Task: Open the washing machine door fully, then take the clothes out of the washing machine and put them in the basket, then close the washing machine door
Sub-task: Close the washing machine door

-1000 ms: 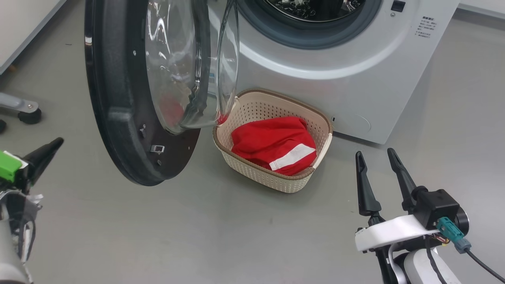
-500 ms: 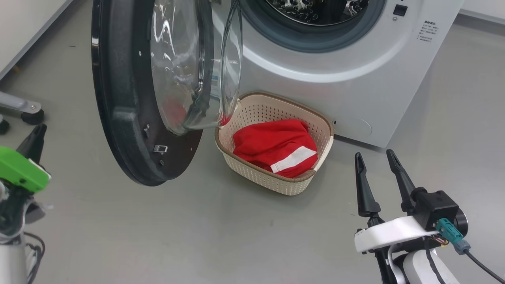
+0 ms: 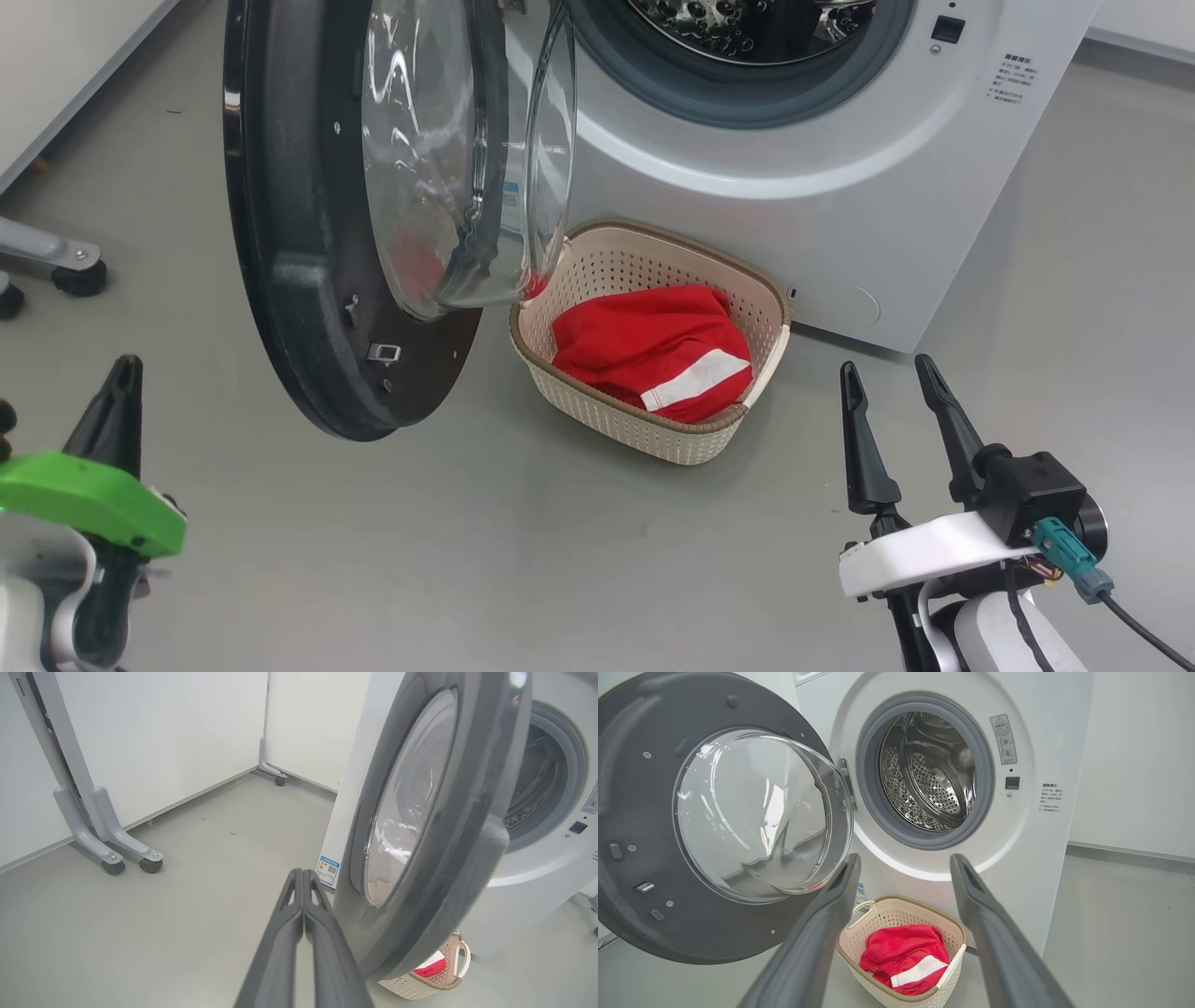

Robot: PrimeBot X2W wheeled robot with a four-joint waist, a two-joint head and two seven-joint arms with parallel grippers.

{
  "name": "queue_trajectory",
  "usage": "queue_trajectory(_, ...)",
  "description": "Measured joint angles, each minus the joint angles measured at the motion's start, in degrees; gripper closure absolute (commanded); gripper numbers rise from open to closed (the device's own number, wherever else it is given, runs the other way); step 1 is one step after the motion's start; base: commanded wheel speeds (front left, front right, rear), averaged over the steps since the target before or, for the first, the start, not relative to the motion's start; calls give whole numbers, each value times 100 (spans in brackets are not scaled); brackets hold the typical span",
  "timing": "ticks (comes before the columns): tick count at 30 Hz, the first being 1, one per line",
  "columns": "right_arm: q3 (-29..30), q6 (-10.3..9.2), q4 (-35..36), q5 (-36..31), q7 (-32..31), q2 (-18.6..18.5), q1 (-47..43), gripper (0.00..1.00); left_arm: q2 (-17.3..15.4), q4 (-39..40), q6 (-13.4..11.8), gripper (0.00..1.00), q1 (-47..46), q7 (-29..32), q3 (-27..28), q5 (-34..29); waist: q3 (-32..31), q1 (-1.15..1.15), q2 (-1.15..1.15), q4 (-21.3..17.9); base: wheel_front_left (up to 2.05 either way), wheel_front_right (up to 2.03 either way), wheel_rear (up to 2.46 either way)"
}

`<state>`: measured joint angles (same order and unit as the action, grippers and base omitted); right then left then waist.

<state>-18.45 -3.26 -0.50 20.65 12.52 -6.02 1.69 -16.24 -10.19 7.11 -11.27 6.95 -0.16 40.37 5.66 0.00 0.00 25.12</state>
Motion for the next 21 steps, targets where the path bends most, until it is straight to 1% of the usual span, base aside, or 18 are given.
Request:
queue_trajectory(1,0,0,0,0,0,0,-1,0,0,-11,0,100,58,-89,-10,-11,0,0,0,0,0,0,0)
queue_trajectory(2,1,0,0,0,0,0,-2,0,-4,-23,0,75,115,-183,-34,-52,0,0,0,1,0,0,0)
queue_trajectory(3,2,0,0,0,0,-1,-3,0,-22,-25,0,34,175,-308,-70,-141,0,0,0,1,0,0,0)
queue_trajectory(4,5,0,0,1,0,-1,-5,0,-26,-38,1,0,220,-414,-80,-203,0,0,0,2,0,0,0)
queue_trajectory(13,12,0,-1,11,42,-2,-15,0,-20,-188,1,0,370,-1103,-201,-333,-23,0,0,24,0,0,0)
queue_trajectory(21,12,1,-2,35,42,-2,-17,0,-22,-259,1,0,435,-1483,-316,-367,-42,0,0,32,0,0,0)
